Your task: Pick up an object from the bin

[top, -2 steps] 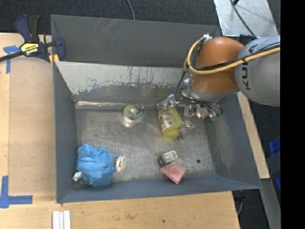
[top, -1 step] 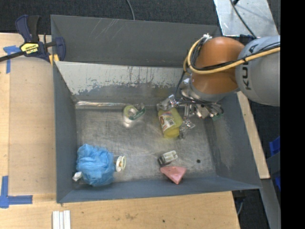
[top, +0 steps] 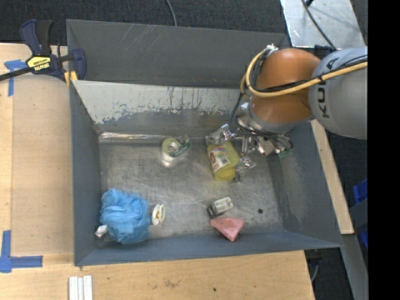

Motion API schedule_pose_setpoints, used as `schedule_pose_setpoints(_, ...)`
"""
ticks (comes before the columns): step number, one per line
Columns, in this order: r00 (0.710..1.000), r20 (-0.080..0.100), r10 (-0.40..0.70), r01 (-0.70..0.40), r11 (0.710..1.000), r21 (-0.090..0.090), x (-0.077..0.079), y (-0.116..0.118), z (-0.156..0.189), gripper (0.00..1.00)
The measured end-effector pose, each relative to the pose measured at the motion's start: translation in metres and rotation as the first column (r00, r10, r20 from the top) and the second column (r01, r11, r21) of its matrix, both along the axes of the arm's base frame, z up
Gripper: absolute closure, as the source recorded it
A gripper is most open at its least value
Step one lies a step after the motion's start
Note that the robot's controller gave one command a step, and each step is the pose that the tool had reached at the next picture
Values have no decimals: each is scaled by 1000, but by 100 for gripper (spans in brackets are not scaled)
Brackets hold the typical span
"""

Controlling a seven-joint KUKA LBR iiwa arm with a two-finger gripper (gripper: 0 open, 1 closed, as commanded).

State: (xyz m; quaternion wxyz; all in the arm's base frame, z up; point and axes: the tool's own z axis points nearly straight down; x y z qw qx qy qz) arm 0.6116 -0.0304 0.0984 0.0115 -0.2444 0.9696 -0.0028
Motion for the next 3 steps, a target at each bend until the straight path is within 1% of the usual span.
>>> schedule_pose_setpoints(1, 999, -23, 23, -23, 1000, 1, -5, -4, 37, 100)
schedule_pose_setpoints(2, 999, -17, 40, -40, 999, -1, 0, -8, 94, 100)
schedule_pose_setpoints(3, 999, -16, 35, -35, 999, -1, -1, -9, 111, 100)
